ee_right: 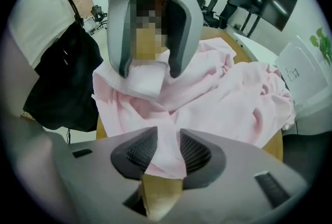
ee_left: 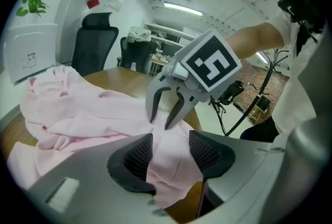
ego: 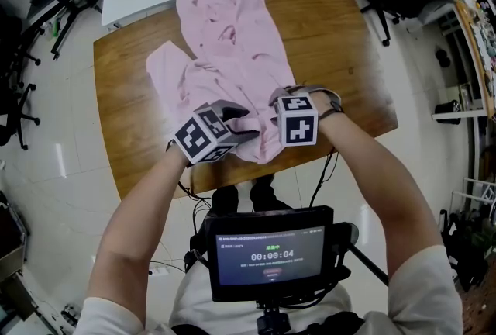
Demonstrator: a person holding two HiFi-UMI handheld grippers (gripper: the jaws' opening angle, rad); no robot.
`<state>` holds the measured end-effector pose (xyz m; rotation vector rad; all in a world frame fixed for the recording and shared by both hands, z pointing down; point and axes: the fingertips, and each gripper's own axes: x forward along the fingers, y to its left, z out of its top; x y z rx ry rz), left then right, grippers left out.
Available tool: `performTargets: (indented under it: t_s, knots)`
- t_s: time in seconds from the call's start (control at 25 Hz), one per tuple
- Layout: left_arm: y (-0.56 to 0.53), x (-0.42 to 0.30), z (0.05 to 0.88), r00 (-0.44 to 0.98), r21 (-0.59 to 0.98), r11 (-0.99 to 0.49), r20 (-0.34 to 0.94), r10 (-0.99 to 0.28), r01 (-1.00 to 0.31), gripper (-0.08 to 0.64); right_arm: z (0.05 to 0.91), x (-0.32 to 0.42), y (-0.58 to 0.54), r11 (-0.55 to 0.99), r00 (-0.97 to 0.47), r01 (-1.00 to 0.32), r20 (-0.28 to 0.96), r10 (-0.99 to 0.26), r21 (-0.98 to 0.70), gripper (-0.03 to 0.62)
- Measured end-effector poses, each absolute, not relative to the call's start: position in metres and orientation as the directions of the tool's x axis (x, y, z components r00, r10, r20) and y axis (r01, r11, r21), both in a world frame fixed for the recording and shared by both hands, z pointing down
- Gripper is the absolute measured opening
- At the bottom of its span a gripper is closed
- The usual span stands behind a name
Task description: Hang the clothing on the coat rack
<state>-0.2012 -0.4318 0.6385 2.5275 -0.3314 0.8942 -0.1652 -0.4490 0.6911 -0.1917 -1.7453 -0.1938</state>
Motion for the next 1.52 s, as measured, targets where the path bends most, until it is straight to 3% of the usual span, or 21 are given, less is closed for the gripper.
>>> performTargets:
  t_s: [0.08,0.12,0.28,0.32,0.84,1.12,1.52]
  knots:
    - [-0.422,-0.201,0.645,0.753,0.336,-0.878,0.656,-0.041,-0.342,0.225,0.691,-0.163,-0.447,0.975,-0.182,0.221,0.983,0.026,0.015,0.124]
    - [-0.417,-0.202,0.648,0.749,0.344,-0.876,0.662,-0.028,-0.336,0.224,0.690,-0.162,-0.446,0.978,-0.186,0.209,0.982,0.030,0.009,0.074]
    - [-0.400,-0.208,0.658,0.724,0.361,-0.873,0.689,0.012,-0.329,0.214,0.683,-0.159,-0.445,0.990,-0.227,0.143,0.973,0.041,-0.009,0.059]
    - [-0.396,-0.211,0.659,0.717,0.360,-0.873,0.697,0.016,-0.330,0.204,0.680,-0.158,-0.446,0.992,-0.240,0.130,0.970,0.035,-0.004,0.017]
    - [-0.369,-0.243,0.670,0.682,0.350,-0.845,0.731,-0.024,-0.404,0.083,0.627,-0.136,-0.456,0.991,-0.433,-0.102,0.893,-0.118,0.082,0.015]
    - [-0.373,-0.257,0.667,0.704,0.363,-0.806,0.704,-0.092,-0.467,0.046,0.599,-0.123,-0.459,0.974,-0.477,-0.183,0.855,-0.206,0.133,0.015]
    - [-0.403,-0.283,0.619,0.760,0.379,-0.700,0.537,-0.366,-0.605,0.026,0.579,-0.113,-0.458,0.948,-0.497,-0.263,0.816,-0.293,0.180,0.006]
